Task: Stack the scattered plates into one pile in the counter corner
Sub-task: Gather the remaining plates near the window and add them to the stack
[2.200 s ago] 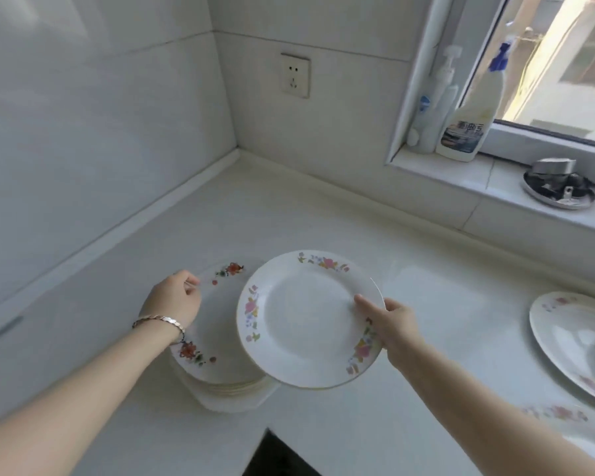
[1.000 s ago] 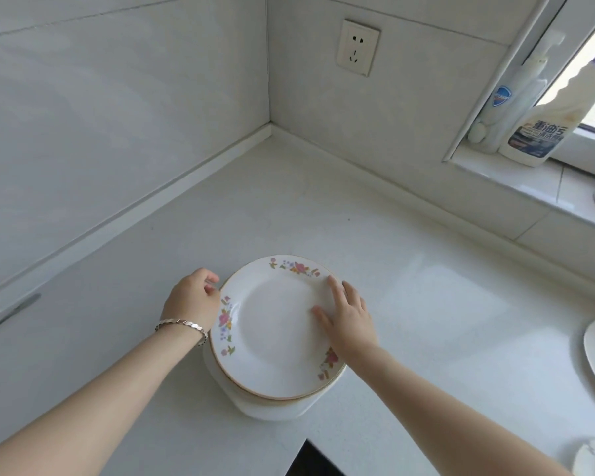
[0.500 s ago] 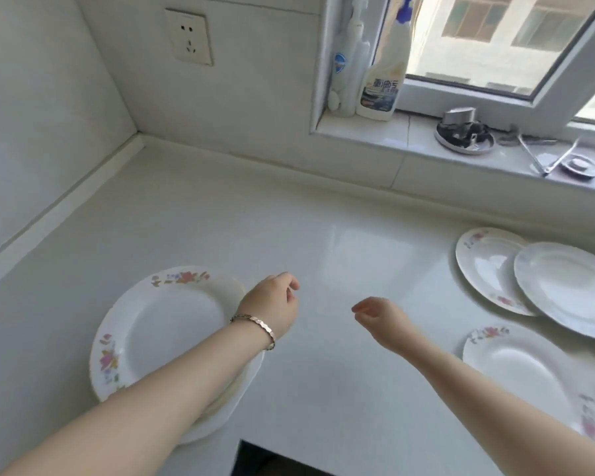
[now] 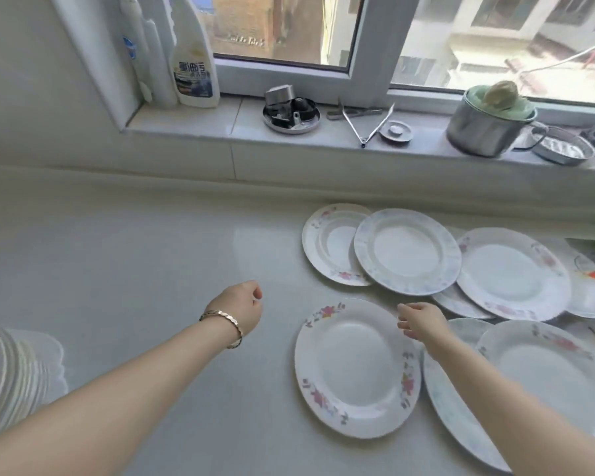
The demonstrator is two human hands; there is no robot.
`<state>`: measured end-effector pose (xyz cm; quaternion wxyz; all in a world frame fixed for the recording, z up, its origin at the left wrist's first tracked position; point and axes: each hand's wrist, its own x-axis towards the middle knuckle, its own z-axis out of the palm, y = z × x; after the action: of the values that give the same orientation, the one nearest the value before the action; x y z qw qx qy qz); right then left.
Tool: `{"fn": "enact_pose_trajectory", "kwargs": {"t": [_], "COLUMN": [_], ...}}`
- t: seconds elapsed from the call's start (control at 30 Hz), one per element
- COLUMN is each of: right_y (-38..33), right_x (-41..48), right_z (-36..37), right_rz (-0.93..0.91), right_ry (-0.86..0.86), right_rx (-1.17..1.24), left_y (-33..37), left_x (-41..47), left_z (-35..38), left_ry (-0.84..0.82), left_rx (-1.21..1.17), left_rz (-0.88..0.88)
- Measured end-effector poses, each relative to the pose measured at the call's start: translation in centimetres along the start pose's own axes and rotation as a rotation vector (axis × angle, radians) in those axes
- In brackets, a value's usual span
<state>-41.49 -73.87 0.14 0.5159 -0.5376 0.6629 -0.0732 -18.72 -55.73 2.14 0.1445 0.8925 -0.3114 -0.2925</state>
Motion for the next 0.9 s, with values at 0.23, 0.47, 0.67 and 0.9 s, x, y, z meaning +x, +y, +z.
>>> {"fn": "enact_pose_trajectory", "kwargs": {"t": [0.23, 0.47, 0.67, 0.9], "right_y": [-1.7, -1.2, -1.5, -3.0], "right_x": [6.4, 8.7, 7.0, 1.4], "right_z": [-2.5, -0.7, -0.9, 2.7], "right_rz": [0.407, 0.358, 0.261, 0.114], "right_ry": [-0.085, -0.025, -0.059, -0.278], "right_rx": [0.943, 0.977, 0.911, 0.717], "left_y": [2.1, 1.5, -0.5, -5.4], "left_x": [1.6, 2.0, 1.5, -0.6], "left_z": [2.2, 2.4, 1.3, -2.1], "left_ry": [0.032, 0.066, 0.102, 0.220], "left_rx": [-0.016, -0.047, -0.086, -0.137], "left_rz": [-0.112, -0.192, -0.216, -0.236]}}
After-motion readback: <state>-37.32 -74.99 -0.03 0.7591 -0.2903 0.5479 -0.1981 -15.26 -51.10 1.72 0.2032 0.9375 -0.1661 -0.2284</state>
